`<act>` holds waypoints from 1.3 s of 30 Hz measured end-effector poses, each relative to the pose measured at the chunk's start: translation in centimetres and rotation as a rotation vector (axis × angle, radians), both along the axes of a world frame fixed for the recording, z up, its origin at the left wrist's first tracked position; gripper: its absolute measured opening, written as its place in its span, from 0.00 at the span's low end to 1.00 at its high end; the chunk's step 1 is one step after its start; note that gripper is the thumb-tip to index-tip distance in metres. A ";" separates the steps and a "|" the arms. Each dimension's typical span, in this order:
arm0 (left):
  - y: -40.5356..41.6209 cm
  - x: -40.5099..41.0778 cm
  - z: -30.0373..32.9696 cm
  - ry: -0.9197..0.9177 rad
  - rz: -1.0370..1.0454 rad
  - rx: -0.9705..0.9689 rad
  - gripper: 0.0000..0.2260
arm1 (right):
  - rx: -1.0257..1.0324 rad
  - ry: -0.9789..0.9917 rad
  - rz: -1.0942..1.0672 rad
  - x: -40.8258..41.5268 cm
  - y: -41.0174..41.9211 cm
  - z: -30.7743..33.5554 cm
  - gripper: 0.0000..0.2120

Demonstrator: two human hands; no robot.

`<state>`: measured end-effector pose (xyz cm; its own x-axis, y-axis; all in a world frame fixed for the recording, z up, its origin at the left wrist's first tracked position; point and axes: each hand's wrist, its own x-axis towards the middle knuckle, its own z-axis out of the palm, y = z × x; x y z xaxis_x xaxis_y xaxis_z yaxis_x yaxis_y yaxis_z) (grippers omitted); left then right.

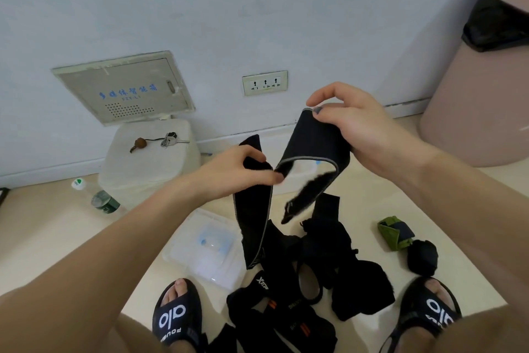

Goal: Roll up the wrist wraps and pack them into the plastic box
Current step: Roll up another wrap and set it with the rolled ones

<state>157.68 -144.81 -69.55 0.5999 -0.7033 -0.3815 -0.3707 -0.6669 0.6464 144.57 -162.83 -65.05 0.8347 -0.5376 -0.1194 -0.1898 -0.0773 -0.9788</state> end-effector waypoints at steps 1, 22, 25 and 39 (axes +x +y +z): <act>0.0 -0.3 0.0 -0.020 -0.043 0.044 0.35 | 0.036 -0.002 -0.017 0.1 0.1 -0.1 0.10; -0.1 0.7 0.1 -0.334 0.109 -0.236 0.09 | 0.157 0.362 0.335 -0.4 1.0 -0.2 0.12; 0.1 0.6 0.4 -0.343 0.045 -0.299 0.10 | 0.198 0.346 0.448 -0.2 1.4 -0.6 0.18; 0.7 1.6 0.9 0.070 0.281 -0.514 0.16 | 0.312 0.140 0.249 0.6 1.5 -1.8 0.11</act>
